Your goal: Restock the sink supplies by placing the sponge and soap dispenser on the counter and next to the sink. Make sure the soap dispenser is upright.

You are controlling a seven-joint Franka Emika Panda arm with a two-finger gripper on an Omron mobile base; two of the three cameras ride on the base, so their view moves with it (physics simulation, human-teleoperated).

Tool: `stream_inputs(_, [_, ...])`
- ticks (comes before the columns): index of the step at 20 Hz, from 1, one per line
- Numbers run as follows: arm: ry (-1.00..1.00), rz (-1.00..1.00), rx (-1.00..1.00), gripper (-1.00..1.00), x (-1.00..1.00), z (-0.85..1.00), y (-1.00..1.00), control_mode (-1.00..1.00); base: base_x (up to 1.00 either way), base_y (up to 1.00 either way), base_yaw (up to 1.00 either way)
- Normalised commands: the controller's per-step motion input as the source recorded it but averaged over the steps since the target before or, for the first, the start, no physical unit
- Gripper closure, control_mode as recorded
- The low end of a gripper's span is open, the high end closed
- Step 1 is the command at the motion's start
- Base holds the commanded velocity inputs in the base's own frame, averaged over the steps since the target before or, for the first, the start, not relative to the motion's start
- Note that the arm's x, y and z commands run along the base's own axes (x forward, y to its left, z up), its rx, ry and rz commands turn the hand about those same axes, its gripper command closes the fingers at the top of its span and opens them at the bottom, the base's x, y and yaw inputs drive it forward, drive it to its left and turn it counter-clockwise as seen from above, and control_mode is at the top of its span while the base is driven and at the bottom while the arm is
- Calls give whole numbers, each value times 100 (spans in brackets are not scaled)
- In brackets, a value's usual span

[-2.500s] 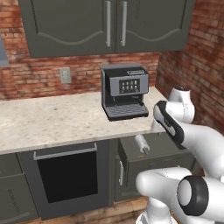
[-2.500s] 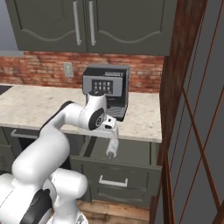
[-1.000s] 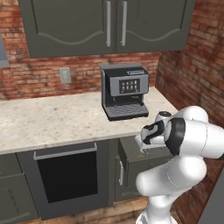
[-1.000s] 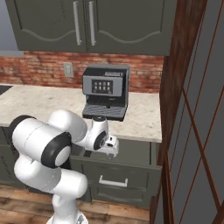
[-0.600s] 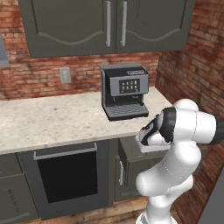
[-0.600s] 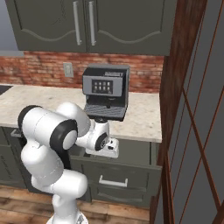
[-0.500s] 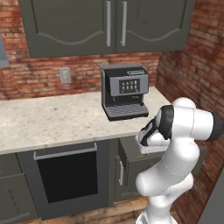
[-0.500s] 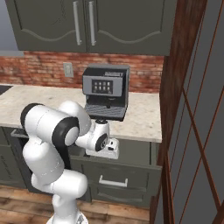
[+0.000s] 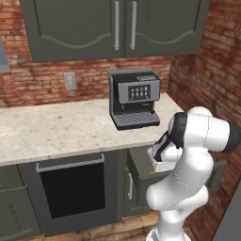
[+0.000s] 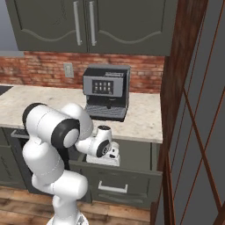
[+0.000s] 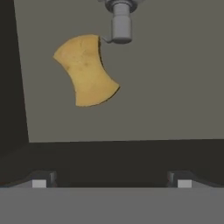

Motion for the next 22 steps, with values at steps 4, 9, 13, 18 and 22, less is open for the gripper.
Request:
stream_inputs(4, [0, 0, 4, -100, -100, 0, -20, -100, 0, 0, 0])
stream_inputs(9, [0, 0, 3, -100, -92, 1, -10, -100, 0, 0, 0])
stream_inputs(13, [1, 0, 1, -100, 20, 13, 0, -100, 0, 0, 0])
stream_inputs(18, [0, 1, 1, -100, 42, -1, 0, -100, 0, 0, 0])
stream_inputs(22, [0, 3, 0, -100, 37, -13, 14, -100, 0, 0, 0])
